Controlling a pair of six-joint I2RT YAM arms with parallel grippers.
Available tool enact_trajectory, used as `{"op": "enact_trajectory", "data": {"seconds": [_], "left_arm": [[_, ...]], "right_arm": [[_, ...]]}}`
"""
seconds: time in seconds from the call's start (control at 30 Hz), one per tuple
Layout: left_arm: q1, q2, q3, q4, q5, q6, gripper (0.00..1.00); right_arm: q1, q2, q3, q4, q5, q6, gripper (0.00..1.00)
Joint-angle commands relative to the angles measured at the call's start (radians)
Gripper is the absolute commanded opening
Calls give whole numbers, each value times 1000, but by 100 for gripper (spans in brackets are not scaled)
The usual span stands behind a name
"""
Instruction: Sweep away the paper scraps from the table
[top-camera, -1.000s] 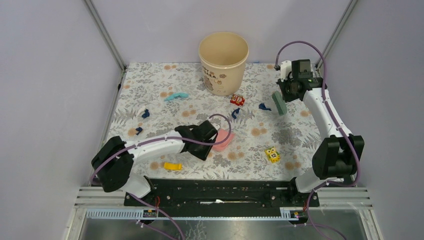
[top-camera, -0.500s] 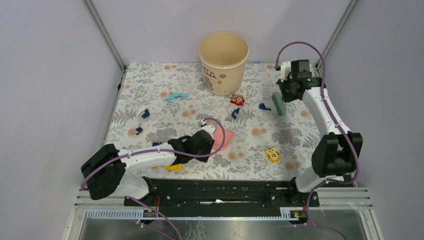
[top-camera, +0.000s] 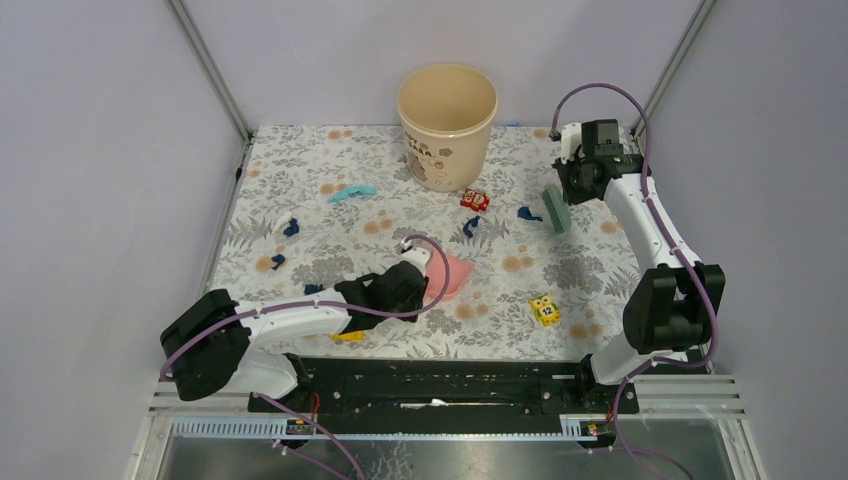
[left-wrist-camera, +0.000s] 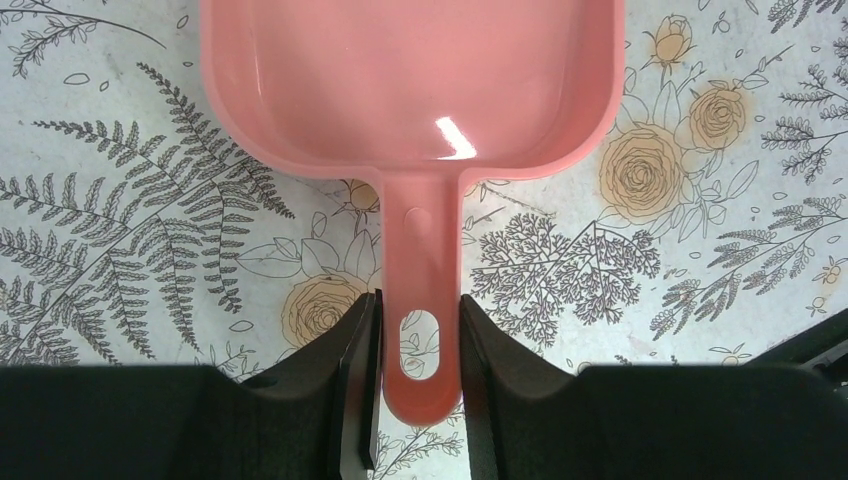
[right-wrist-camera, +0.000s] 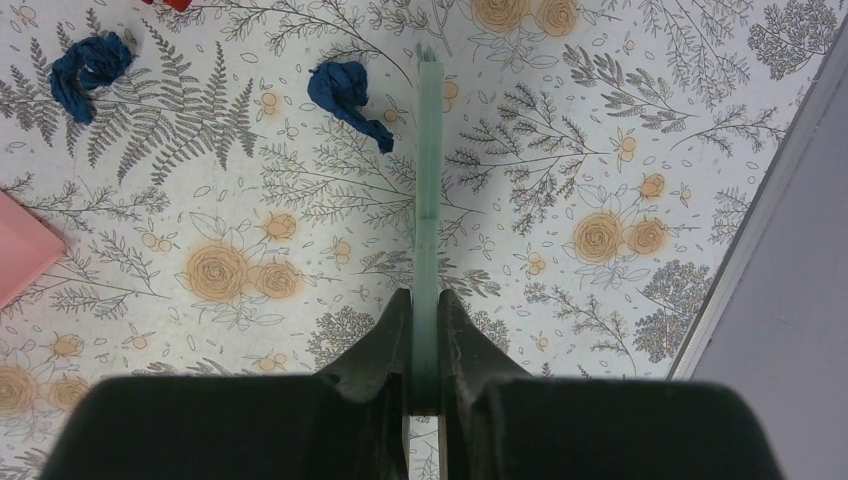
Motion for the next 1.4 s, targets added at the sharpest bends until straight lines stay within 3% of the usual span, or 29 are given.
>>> {"op": "enact_trajectory", "data": {"seconds": [0.0,0.23,0.4,0.63,0.77,1.07,1.37], "left_arm": [[-7,-40,41,-13,-21,-36,15],[-11,-89,259,-397,-50,-58,0],[-10,-55,333,-535,-22,5,0],[-10,30,355,-584,22,61,0],[-11,88,364,-581,40,74,0],[-10,200,390,-519,63,84,0],[-11,278,442,-476,32,99,0]], "right_arm": [[5,-2,36,12,-12,11,0],[99,9,68,-6,104,-84,0],[202,38,63,51,257,-153,0],[246,124,60,76,276,-216,0],[305,114,55,1,182,-187,0],[451,-15,22,-136,-187,-24,0],[452,-71,63,-362,-521,-92,0]]}}
